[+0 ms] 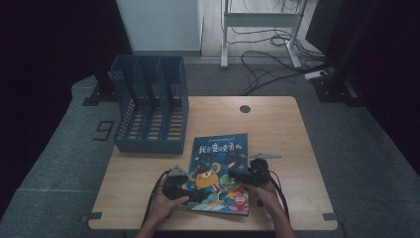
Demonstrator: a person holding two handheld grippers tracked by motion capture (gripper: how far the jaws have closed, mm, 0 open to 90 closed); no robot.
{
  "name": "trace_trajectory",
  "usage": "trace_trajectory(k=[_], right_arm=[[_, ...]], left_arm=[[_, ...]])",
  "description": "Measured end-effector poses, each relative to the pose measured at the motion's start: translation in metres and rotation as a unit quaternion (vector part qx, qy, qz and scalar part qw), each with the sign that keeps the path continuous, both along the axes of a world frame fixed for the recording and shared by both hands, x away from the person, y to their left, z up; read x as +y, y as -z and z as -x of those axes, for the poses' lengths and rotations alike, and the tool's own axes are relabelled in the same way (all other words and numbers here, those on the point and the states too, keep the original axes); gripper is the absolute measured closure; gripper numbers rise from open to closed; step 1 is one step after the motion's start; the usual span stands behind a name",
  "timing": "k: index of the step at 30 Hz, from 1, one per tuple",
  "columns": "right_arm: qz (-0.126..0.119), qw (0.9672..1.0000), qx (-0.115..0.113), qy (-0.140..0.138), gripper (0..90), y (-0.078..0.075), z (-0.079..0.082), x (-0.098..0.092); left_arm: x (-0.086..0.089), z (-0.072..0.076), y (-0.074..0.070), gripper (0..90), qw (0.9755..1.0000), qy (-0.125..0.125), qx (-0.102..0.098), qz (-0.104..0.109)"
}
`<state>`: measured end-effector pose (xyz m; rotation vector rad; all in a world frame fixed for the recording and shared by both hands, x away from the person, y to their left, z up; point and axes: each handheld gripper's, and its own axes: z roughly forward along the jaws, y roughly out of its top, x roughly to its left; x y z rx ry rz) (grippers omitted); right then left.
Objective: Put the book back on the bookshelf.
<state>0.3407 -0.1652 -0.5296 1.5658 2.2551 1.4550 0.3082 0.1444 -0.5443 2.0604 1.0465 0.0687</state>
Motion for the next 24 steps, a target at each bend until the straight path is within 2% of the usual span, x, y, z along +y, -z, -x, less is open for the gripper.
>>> trace_trajectory(k=[5,11,17,24], right_arm=[[0.000,0.9995,-0.013,0.027,41.0,0.003,-0.006,-0.008],[-0.015,0.9989,-0.025,0.037,45.5,0.000,-0.015,-0.012],[-0.021,0.9991,-0.027,0.026,50.1,-0.007,-0.023,-0.007],[-0.032,0.9992,-0.015,0.020,54.5,-0.010,-0.030,-0.009]], left_arm=[[-0.001,0.000,0.000,5.3,1.0000,0.002,-0.001,-0.001],[-0.001,0.001,0.000,5.5,1.0000,0.004,-0.003,-0.002],[0.000,0.000,0.000,5.5,1.0000,0.003,0.002,0.003],[0.000,0.001,-0.001,5.9,1.0000,0.004,0.003,0.002]])
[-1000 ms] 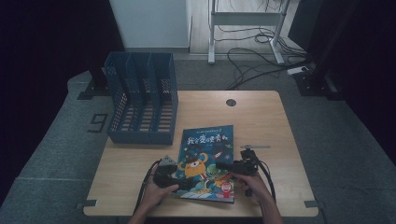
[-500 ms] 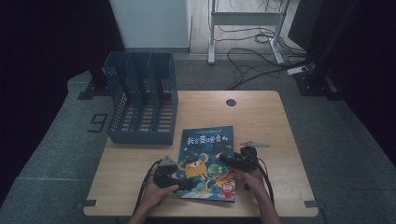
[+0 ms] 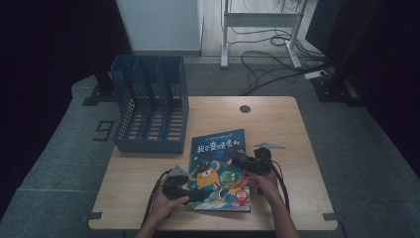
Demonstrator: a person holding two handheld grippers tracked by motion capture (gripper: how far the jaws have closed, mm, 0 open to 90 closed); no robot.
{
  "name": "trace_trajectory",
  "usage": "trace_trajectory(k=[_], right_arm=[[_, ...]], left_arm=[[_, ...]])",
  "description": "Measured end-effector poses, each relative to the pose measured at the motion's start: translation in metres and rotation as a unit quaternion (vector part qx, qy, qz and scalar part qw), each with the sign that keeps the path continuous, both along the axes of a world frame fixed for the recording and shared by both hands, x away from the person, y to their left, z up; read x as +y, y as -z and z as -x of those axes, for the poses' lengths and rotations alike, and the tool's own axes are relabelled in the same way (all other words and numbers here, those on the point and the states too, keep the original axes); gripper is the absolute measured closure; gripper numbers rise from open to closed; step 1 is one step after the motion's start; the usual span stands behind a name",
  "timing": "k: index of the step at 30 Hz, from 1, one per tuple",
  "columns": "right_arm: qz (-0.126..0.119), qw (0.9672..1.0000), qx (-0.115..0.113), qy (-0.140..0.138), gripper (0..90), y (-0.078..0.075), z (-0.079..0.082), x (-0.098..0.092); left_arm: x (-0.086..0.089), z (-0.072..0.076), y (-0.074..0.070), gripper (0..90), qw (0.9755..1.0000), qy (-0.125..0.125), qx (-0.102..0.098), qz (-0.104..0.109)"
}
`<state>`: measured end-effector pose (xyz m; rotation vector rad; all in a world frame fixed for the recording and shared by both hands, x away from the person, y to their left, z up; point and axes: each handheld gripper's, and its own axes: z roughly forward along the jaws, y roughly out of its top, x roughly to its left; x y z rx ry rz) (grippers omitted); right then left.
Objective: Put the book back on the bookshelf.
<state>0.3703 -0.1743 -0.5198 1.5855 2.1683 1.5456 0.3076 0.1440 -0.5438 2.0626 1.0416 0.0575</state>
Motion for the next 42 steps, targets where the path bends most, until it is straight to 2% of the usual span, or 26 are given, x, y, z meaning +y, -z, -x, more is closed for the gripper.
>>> trace_trajectory(k=[5,7,11,14,21,23,27,32,35,42], right_arm=[[-0.010,0.9999,0.004,-0.001,57.0,0.001,0.000,-0.002],[-0.025,0.9997,0.008,-0.002,60.6,0.000,-0.001,-0.006],[-0.046,0.9989,-0.007,-0.012,65.3,-0.005,0.002,-0.011],[-0.045,0.9987,-0.019,-0.012,67.0,-0.011,0.005,-0.012],[-0.052,0.9985,-0.020,-0.005,68.6,-0.013,0.006,-0.018],[-0.055,0.9984,-0.017,-0.001,69.0,-0.013,0.005,-0.021],[-0.054,0.9983,-0.018,0.004,69.1,-0.013,0.005,-0.024],[-0.055,0.9983,-0.017,0.007,69.1,-0.012,0.005,-0.027],[-0.056,0.9982,-0.017,0.014,69.1,-0.011,0.004,-0.030],[-0.061,0.9977,-0.013,0.027,68.9,-0.008,0.003,-0.038]], left_arm=[[-0.001,0.002,-0.001,5.8,1.0000,0.005,0.000,-0.008],[-0.002,0.004,-0.002,5.3,0.9999,0.008,-0.002,-0.008],[-0.003,0.005,-0.004,5.5,0.9999,0.015,-0.001,0.003],[-0.005,0.007,-0.006,5.8,0.9997,0.023,-0.002,0.007],[-0.012,0.013,-0.008,6.1,0.9988,0.048,0.001,0.006],[-0.015,0.015,-0.008,6.1,0.9980,0.063,0.004,0.003],[-0.019,0.019,-0.009,6.0,0.9970,0.077,0.006,-0.003],[-0.021,0.022,-0.009,5.6,0.9968,0.079,0.002,-0.009],[-0.024,0.025,-0.009,5.2,0.9966,0.078,-0.007,-0.025],[-0.030,0.030,-0.009,4.8,0.9953,0.084,-0.018,-0.045]])
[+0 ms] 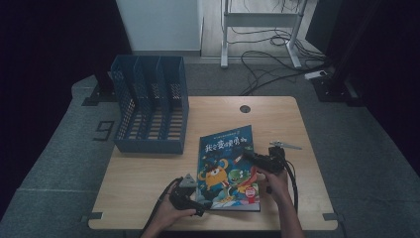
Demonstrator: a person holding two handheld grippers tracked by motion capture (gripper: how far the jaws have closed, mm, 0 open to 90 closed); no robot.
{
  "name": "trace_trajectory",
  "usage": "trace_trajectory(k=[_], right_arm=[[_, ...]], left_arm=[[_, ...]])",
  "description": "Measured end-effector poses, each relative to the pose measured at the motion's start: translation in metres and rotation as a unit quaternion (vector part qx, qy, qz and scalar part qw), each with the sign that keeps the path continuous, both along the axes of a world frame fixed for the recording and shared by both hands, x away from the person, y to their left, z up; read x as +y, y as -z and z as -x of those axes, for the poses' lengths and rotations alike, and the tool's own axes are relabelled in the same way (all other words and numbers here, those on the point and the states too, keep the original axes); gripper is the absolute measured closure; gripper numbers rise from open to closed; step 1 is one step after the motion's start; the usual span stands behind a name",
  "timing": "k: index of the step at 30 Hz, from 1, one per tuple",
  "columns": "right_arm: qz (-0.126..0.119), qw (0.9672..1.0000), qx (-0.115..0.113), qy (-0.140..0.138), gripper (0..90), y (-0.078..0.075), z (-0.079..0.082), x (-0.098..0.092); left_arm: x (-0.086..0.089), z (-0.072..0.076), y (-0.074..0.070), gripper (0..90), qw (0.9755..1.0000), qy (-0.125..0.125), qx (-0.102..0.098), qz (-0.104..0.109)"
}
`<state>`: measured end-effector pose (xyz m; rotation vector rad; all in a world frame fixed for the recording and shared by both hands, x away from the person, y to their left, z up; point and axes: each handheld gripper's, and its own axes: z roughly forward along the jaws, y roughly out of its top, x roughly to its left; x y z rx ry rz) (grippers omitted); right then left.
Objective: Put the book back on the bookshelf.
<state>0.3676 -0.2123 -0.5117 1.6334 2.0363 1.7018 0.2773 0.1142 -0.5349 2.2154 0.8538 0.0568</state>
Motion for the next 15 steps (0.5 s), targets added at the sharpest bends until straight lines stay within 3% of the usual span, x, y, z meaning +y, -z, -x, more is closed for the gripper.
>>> trace_trajectory(k=[1,5,6,15], right_arm=[[-0.001,1.0000,0.001,0.003,68.9,0.001,0.000,-0.002],[-0.003,0.9999,0.003,0.010,69.0,0.002,-0.001,-0.006],[-0.003,0.9999,0.002,0.010,69.1,0.002,0.000,-0.006],[-0.004,0.9998,-0.020,0.003,70.3,-0.002,0.003,-0.006]], left_arm=[[-0.004,0.003,0.001,4.3,0.9996,0.011,-0.006,-0.026],[-0.011,0.006,0.004,3.6,0.9989,0.018,-0.007,-0.042],[-0.014,0.008,0.006,3.8,0.9981,0.014,-0.020,-0.057],[-0.013,0.007,0.007,2.7,0.9987,0.009,-0.018,-0.046]])
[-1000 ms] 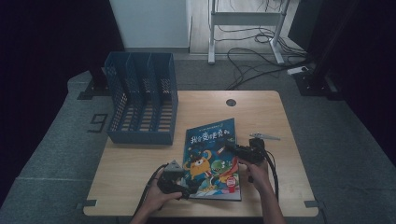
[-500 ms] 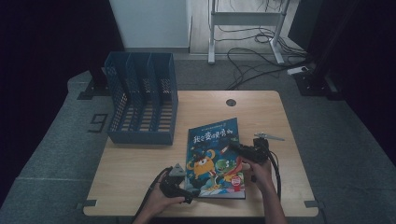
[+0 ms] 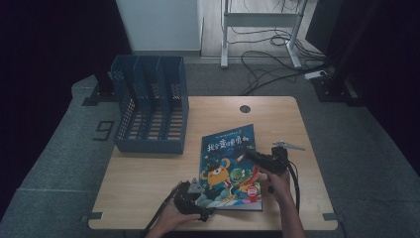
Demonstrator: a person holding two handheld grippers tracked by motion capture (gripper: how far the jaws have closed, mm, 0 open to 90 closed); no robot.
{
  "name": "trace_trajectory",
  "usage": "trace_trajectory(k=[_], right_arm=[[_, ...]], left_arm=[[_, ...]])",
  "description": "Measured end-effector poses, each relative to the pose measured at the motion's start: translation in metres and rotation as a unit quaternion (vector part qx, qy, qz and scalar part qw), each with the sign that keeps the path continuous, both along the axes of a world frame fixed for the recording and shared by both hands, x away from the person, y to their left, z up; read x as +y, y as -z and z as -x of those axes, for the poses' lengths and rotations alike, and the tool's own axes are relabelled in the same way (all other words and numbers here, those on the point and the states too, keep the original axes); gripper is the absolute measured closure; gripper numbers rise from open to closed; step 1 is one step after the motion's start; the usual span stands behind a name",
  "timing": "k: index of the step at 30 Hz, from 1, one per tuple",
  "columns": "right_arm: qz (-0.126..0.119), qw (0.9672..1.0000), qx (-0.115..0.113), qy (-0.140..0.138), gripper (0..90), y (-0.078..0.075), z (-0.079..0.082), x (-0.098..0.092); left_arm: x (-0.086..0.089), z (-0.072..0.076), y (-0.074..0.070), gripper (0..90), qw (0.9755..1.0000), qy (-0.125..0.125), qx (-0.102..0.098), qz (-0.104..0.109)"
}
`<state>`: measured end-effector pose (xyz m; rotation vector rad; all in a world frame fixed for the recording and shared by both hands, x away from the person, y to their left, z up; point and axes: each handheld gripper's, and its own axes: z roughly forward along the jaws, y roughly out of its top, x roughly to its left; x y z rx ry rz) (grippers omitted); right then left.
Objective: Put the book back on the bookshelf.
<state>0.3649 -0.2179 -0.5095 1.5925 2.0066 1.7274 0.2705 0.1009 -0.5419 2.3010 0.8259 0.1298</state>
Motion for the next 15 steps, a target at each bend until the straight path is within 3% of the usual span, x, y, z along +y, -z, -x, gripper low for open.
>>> trace_trajectory(k=[11,15], right_arm=[[0.010,0.9999,-0.008,0.002,70.2,-0.0061,0.0043,0.0024],[0.010,0.9999,0.009,-0.001,68.9,-0.0044,0.0029,-0.0001]], left_arm=[[0.0014,-0.0016,-0.0005,1.7,1.0000,0.002,0.007,0.003],[0.0018,-0.0019,-0.0005,1.7,0.9999,0.003,0.008,0.005]])
